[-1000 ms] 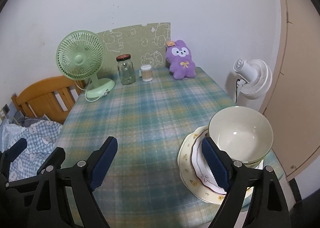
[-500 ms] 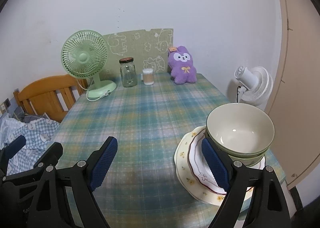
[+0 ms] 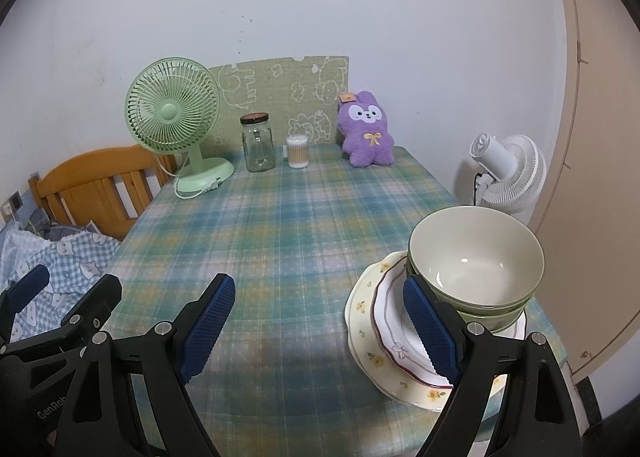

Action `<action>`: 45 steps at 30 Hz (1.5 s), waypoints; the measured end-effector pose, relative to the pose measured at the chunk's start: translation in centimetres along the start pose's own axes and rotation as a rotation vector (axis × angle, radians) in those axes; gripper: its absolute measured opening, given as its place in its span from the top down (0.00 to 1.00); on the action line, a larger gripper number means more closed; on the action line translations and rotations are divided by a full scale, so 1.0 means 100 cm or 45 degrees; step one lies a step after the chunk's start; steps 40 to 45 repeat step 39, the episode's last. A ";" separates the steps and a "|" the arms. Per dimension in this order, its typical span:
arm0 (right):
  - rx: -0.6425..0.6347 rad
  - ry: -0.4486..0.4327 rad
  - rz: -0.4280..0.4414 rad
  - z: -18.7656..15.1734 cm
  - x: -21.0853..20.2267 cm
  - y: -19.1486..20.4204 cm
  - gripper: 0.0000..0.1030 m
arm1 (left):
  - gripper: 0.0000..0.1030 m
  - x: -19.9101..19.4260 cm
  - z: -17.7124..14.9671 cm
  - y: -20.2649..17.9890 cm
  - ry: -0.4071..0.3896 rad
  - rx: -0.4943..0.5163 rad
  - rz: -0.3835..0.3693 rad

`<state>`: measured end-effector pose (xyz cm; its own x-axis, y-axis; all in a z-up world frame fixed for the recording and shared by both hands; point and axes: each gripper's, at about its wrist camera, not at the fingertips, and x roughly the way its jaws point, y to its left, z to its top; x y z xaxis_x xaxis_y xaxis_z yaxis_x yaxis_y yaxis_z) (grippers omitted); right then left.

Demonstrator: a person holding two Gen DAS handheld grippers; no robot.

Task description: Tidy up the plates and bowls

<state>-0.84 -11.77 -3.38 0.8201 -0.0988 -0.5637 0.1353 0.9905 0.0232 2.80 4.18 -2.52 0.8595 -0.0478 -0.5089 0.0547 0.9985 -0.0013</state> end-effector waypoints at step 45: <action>0.001 0.045 -0.011 -0.002 -0.003 -0.008 0.14 | 0.00 -0.006 0.000 -0.006 0.030 -0.003 -0.017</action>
